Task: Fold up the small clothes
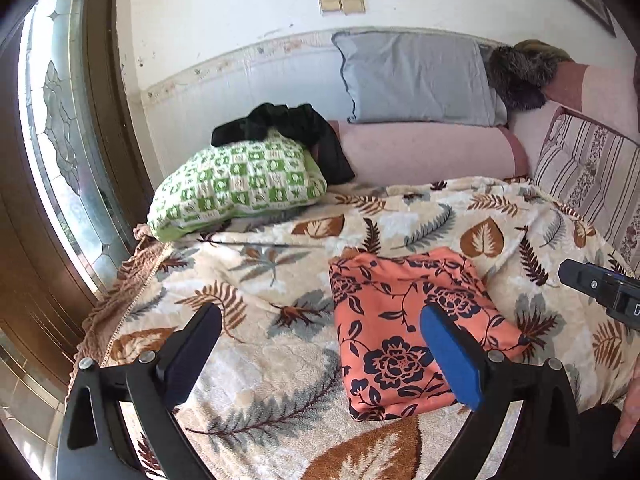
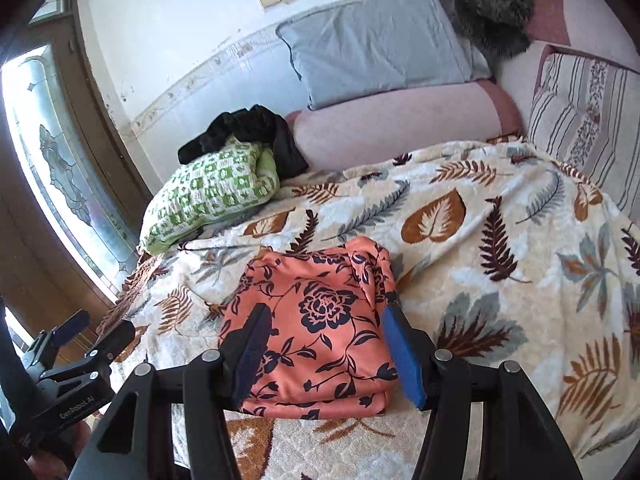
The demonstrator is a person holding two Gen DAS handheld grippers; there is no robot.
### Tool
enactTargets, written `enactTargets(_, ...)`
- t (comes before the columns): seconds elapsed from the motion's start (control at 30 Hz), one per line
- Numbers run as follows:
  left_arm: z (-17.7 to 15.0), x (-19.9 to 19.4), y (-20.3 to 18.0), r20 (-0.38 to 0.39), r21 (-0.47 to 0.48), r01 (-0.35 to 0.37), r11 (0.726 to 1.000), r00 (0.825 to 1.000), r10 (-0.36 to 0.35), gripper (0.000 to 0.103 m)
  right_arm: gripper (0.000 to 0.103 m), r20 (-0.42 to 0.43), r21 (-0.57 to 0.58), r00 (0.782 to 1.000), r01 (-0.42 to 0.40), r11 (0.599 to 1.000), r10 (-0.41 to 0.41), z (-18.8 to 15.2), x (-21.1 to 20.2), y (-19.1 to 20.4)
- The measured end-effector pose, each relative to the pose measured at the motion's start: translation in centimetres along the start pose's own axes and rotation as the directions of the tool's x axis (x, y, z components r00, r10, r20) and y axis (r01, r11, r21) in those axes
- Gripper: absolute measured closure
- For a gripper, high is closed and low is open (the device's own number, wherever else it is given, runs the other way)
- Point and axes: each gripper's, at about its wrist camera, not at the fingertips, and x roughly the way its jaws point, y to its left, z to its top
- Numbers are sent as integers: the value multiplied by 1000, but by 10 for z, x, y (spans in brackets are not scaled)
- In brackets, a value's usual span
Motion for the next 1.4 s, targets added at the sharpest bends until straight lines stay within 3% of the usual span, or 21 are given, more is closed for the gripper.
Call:
enactTargets(0.23, 20, -56, 4, 92, -9, -24, 1000, 995, 24, 1, 41, 105, -62, 994, 0, 998, 7, 6, -60, 25)
enactTargets(0.57, 35, -95, 13, 131, -62, -39, 997, 990, 47, 0, 38, 203, -109, 979, 3, 994, 19, 10, -120, 37)
enactTargets(0.8, 43, -110, 18, 143, -83, -124, 989, 980, 135, 0, 38, 242, -137, 970, 11, 991, 23, 11, -140, 46)
enactTargets(1.4, 60, -164, 36, 238, -127, -137, 982, 957, 165, 0, 37, 286, -190, 956, -7, 982, 62, 11, -158, 78)
